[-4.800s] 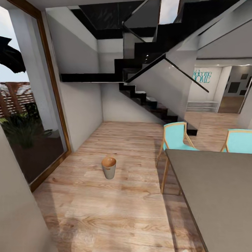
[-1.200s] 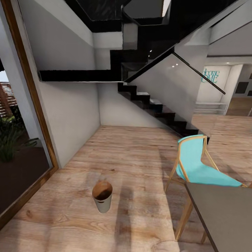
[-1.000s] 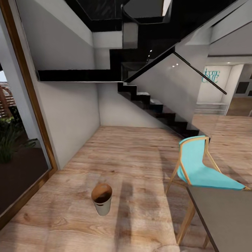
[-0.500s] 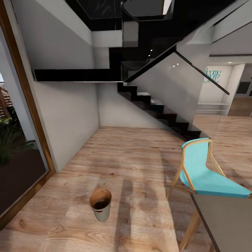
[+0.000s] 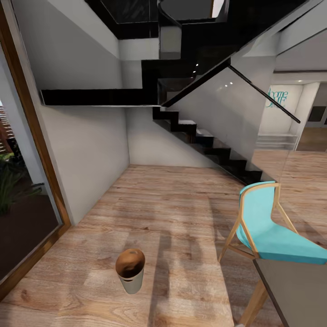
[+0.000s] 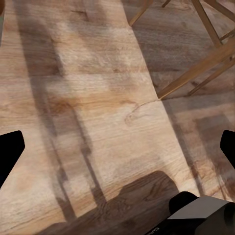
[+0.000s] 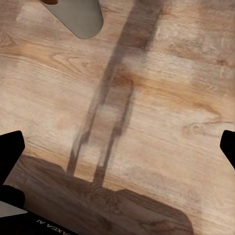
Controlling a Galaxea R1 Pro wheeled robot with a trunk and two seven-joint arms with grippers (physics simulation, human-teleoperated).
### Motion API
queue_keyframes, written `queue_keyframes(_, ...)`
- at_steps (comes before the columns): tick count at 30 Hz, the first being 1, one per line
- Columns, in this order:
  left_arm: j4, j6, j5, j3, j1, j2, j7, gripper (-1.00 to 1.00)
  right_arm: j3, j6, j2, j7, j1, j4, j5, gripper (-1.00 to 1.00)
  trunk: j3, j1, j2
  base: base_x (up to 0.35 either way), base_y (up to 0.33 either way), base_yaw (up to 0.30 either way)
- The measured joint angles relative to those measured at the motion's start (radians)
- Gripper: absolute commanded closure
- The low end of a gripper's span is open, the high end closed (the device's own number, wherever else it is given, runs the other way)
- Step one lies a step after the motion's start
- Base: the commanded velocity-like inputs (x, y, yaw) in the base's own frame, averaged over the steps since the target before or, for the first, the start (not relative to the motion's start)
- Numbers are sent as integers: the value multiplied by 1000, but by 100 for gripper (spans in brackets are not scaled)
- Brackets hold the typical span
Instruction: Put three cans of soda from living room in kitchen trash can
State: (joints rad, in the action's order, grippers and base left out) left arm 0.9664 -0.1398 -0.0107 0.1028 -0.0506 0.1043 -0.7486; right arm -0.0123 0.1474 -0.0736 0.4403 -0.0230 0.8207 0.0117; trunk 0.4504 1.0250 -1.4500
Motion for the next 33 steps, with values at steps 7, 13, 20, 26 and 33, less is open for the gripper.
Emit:
queue_keyframes(7,9,-4,0,-3,-12,-11,1,-100,6,-1,5,5,4,-8,-1,-100,0,0,0,0,0,0)
queue_keyframes(13,9,-4,0,-3,-12,-11,1,-100,6,-1,5,5,4,-8,-1,-100,0,0,0,0,0,0)
queue_keyframes(20,9,-4,0,-3,-12,-11,1,-100,6,-1,5,5,4,-8,-1,-100,0,0,0,0,0,0)
queue_keyframes(26,9,-4,0,-3,-12,-11,1,-100,6,-1,5,5,4,-8,-1,-100,0,0,0,0,0,0)
queue_keyframes(33,7,-4,0,-3,-18,-14,1,-100,6,-1,5,3,2,-10,-1,-100,0,0,0,0,0,0)
